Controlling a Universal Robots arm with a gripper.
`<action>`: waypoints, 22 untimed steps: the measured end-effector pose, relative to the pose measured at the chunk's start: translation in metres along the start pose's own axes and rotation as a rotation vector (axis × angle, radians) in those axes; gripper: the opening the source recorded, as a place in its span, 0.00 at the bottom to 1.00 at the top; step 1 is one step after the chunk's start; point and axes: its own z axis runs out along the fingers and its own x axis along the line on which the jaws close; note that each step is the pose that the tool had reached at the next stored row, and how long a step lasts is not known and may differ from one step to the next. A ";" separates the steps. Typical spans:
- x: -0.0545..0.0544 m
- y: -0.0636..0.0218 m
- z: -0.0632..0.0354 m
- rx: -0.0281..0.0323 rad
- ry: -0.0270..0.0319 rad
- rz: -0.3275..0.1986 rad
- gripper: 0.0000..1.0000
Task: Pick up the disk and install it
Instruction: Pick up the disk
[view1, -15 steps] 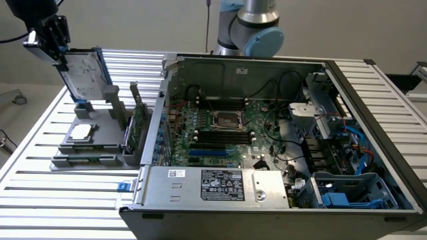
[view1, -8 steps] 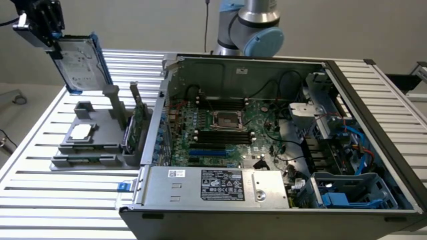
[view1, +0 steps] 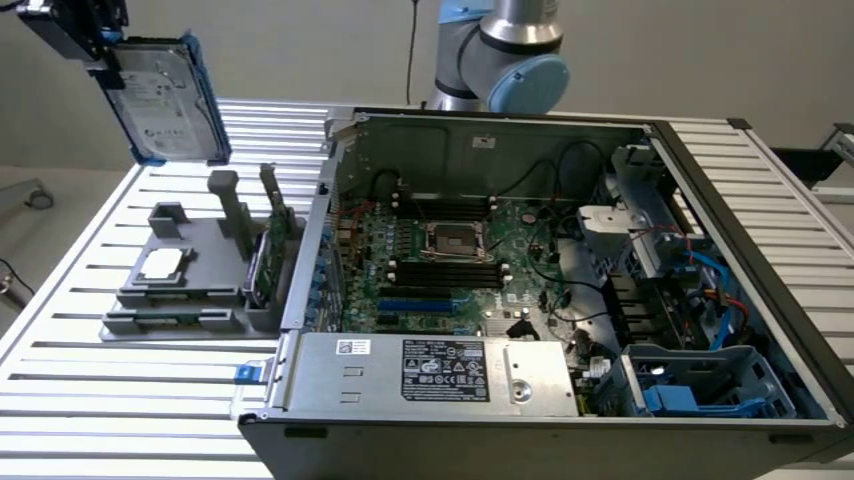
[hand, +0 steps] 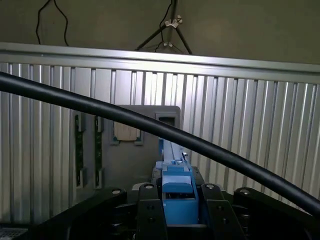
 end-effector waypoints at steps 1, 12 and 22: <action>0.000 -0.0044 -0.0045 -0.0014 -0.0002 0.000 0.33; 0.004 -0.0509 -0.0472 -0.0245 -0.0113 0.000 0.33; 0.009 -0.0886 -0.0644 -0.0288 -0.0562 -0.001 0.33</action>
